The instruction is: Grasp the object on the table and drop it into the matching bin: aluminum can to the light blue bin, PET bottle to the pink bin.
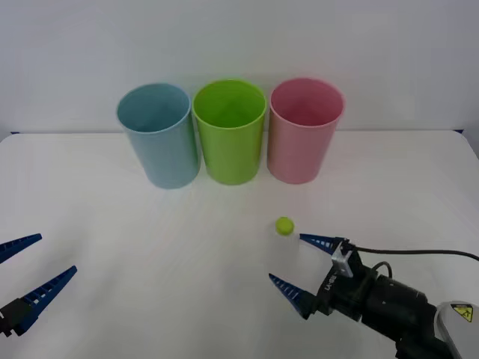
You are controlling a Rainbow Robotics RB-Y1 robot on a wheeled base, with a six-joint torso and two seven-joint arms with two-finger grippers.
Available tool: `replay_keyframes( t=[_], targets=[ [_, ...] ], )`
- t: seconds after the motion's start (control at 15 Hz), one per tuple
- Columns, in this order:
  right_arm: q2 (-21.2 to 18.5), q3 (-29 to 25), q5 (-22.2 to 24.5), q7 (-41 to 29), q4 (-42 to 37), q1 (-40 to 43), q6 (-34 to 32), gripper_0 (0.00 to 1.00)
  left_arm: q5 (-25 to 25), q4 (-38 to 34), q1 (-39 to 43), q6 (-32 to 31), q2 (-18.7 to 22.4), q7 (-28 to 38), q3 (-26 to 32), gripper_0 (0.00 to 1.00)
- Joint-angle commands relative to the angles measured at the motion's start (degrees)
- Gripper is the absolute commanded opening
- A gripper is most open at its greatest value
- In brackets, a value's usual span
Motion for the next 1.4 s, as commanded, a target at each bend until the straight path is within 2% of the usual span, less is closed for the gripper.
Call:
replay_keyframes(
  t=[0.07,0.47,0.8,0.87,0.93,1.0,1.07,1.4],
  targets=[
    [-0.06,2.88,0.0,0.01,0.0,-0.56,3.67,1.0,0.0,0.0,0.0,0.0,0.0,0.0,0.0,1.0],
    [0.03,5.25,-2.2,1.24,6.68,-5.74,5.52,1.0,0.0,0.0,0.0,0.0,0.0,0.0,0.0,1.0],
    [0.03,5.34,-2.99,2.2,6.77,-5.74,5.95,1.0,0.0,0.0,0.0,0.0,0.0,0.0,0.0,1.0],
    [-0.06,5.34,-3.16,2.29,6.77,-5.74,6.04,0.92,0.0,0.0,0.0,0.0,0.0,0.0,0.0,1.0],
    [0.03,5.34,-3.6,2.47,6.77,-5.66,6.04,0.5,0.0,0.0,0.0,0.0,0.0,0.0,0.0,1.0],
    [0.03,5.34,-3.87,2.64,6.68,-5.57,6.04,0.16,0.0,0.0,0.0,0.0,0.0,0.0,0.0,1.0],
    [0.03,5.34,-3.96,2.73,6.68,-5.57,6.22,0.01,0.0,0.0,0.0,0.0,0.0,0.0,0.0,1.0],
    [-0.06,5.34,-4.92,3.52,6.68,-5.57,6.39,0.0,0.0,0.0,0.0,0.0,0.0,0.0,0.0,1.0]
  ],
)
